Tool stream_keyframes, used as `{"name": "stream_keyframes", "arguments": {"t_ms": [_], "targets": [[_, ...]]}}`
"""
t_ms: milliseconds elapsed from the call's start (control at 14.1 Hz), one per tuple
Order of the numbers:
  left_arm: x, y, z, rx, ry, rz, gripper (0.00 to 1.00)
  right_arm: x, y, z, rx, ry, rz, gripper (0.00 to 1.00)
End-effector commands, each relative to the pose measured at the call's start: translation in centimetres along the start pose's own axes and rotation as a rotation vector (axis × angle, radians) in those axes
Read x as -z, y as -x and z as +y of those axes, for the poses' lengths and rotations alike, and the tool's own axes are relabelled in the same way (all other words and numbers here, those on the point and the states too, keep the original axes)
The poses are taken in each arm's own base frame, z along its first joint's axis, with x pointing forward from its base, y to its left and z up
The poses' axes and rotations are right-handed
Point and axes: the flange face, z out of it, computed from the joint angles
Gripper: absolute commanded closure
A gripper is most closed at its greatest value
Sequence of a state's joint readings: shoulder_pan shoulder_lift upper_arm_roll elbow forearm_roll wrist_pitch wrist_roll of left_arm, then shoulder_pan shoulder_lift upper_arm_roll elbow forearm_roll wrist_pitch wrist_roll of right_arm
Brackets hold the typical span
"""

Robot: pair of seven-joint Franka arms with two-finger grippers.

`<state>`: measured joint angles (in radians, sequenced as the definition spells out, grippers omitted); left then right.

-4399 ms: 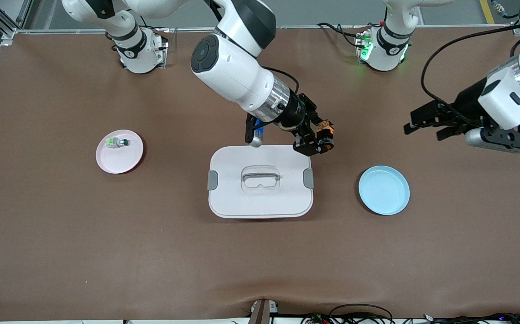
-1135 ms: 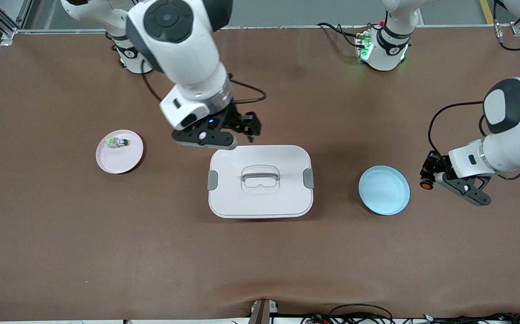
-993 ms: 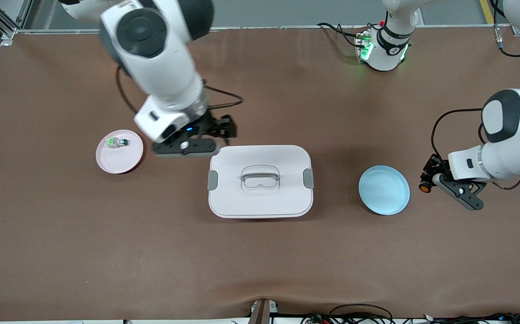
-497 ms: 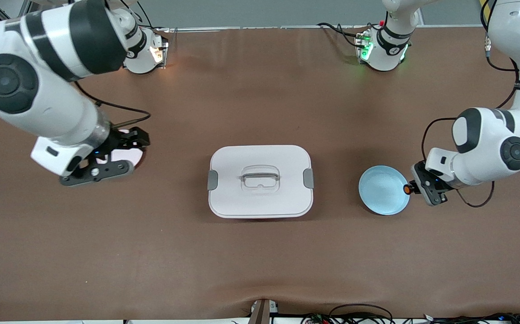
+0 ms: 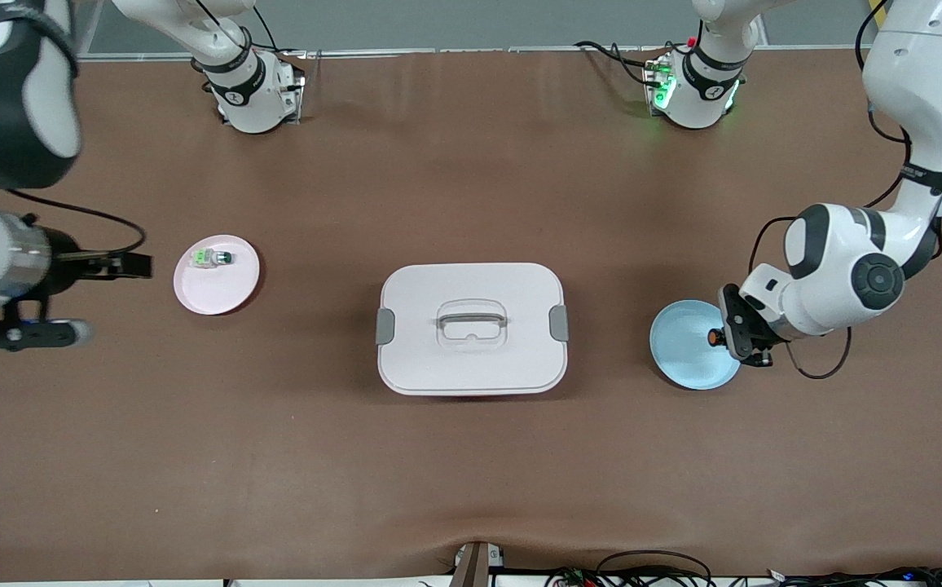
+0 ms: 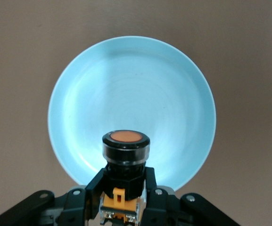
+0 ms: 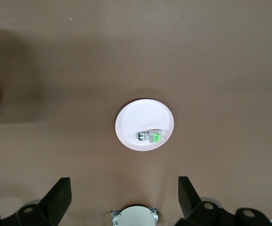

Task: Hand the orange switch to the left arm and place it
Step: 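Lower the switch onto the blue plate and open the left gripper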

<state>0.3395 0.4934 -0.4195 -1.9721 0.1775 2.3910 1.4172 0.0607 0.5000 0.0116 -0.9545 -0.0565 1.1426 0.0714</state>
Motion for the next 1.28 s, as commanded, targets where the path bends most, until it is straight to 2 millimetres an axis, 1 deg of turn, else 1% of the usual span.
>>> {"name": "stream_keyframes", "arguments": {"t_ms": [0, 71, 142, 213, 284, 355, 497, 568, 639, 780, 851, 922, 1064, 1135, 1206], "targets": [[-1.0, -3.3, 0.5, -0.197, -0.016, -0.04, 1.0, -0.2, 0.6, 2.5, -0.032, -0.021, -0.028, 0.0], [-1.2, -3.5, 0.6, -0.2, -0.012, -0.039, 1.0, -0.3, 0.6, 2.8, -0.041, -0.022, -0.033, 0.0], [-1.5, -3.5, 0.7, -0.198, -0.009, -0.038, 1.0, -0.9, 0.5, 2.9, -0.046, -0.021, -0.052, 0.0], [-2.2, -3.4, 0.7, -0.197, -0.001, -0.033, 1.0, -1.2, 0.5, 3.0, -0.046, -0.023, -0.063, 0.0], [-2.6, -3.6, 0.6, -0.196, -0.011, -0.026, 0.9, -1.5, 0.3, 3.6, -0.055, -0.035, -0.069, 0.0], [-3.3, -3.5, 0.6, -0.196, -0.013, -0.017, 0.84, -1.5, 0.3, 3.8, -0.054, -0.052, -0.071, 0.0], [-3.6, -3.5, 0.7, -0.192, -0.019, -0.014, 0.73, -1.5, 0.4, 4.0, -0.054, -0.051, -0.071, 0.0], [-3.6, -3.4, 0.7, -0.189, -0.02, -0.014, 0.61, -1.3, 0.5, 4.2, -0.062, -0.044, -0.067, 0.0], [-3.4, -3.2, 0.7, -0.174, -0.02, -0.015, 0.01, -0.9, 0.7, 4.4, -0.065, -0.041, -0.057, 0.0], [-2.4, -3.2, 0.6, -0.101, -0.03, -0.023, 0.0, -0.5, 0.9, 4.3, -0.069, -0.035, -0.048, 0.0], [-1.0, -3.4, 0.4, -0.066, -0.052, -0.031, 0.0, -0.1, 1.1, 4.4, -0.075, -0.035, -0.036, 0.0], [0.6, -3.6, 0.1, -0.035, -0.08, -0.039, 0.0, 0.7, 1.5, 4.4, -0.093, -0.036, -0.015, 0.0], [4.0, -3.4, 0.0, 0.059, -0.095, -0.065, 0.0, 2.8, 3.2, 5.1, -0.147, -0.053, 0.029, 0.0], [6.5, -3.6, 0.1, 0.124, -0.111, -0.083, 0.0, 3.1, 3.4, 4.9, -0.143, -0.053, 0.037, 0.0], [9.1, -4.2, 0.0, 0.179, -0.122, -0.095, 0.0, 3.5, 3.5, 5.1, -0.15, -0.051, 0.055, 0.0]]}}
